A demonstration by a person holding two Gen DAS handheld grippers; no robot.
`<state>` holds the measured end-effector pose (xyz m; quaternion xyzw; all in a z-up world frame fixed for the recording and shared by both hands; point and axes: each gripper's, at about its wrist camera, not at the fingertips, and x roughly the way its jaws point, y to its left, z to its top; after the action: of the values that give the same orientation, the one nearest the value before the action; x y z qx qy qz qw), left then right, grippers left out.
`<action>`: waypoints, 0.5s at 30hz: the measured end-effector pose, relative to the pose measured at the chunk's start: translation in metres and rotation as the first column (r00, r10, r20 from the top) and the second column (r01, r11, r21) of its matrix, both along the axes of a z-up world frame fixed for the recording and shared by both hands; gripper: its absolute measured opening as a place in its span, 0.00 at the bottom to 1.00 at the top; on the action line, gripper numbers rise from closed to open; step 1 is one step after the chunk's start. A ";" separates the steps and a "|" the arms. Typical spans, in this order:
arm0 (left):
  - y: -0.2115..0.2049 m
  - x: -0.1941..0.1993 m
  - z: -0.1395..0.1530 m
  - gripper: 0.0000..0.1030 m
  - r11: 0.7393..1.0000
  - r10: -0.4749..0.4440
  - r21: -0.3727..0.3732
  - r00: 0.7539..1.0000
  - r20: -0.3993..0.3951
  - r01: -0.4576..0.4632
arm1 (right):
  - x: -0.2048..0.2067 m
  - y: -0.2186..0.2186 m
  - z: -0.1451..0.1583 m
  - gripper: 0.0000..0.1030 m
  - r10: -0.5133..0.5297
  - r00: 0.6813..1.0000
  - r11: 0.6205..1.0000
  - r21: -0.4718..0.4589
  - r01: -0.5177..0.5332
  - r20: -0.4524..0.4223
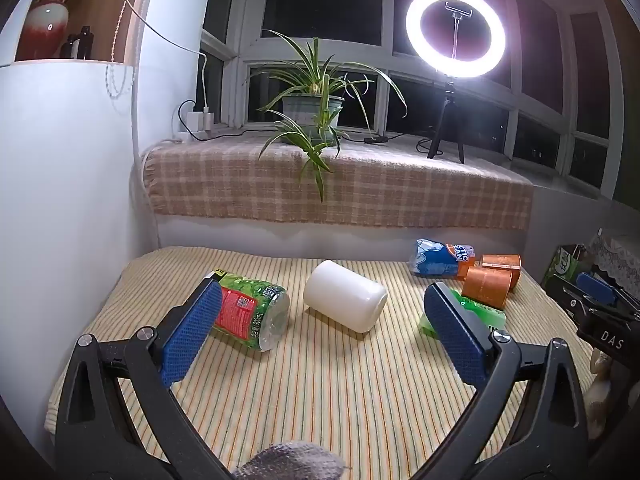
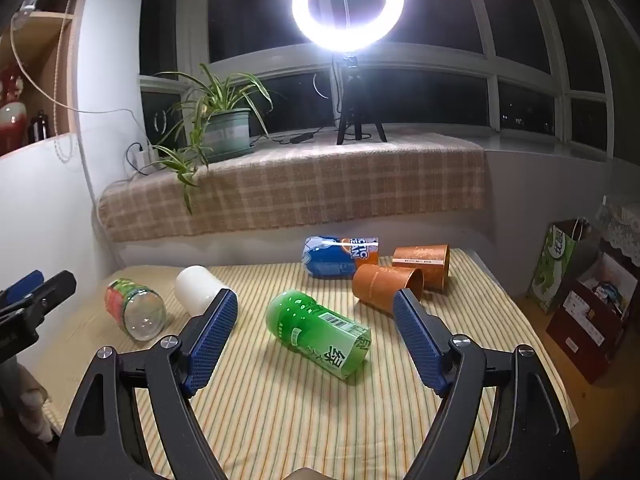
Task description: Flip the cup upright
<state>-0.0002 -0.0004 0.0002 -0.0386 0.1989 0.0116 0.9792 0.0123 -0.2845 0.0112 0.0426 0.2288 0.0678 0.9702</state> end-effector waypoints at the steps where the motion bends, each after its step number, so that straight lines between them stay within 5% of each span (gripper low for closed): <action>1: 0.000 0.000 0.000 0.99 1.000 0.001 0.002 1.000 -0.001 -0.001 | 0.001 0.000 0.001 0.78 0.001 1.000 1.000 0.004 -0.001 -0.006; 15: 0.000 0.000 0.000 0.99 1.000 -0.001 -0.006 1.000 0.000 0.001 | 0.003 0.002 -0.004 0.78 0.002 1.000 1.000 0.010 -0.002 -0.019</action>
<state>-0.0002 -0.0003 0.0001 -0.0413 0.1988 0.0108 0.9791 0.0153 -0.2823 0.0072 0.0478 0.2378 0.0694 0.9677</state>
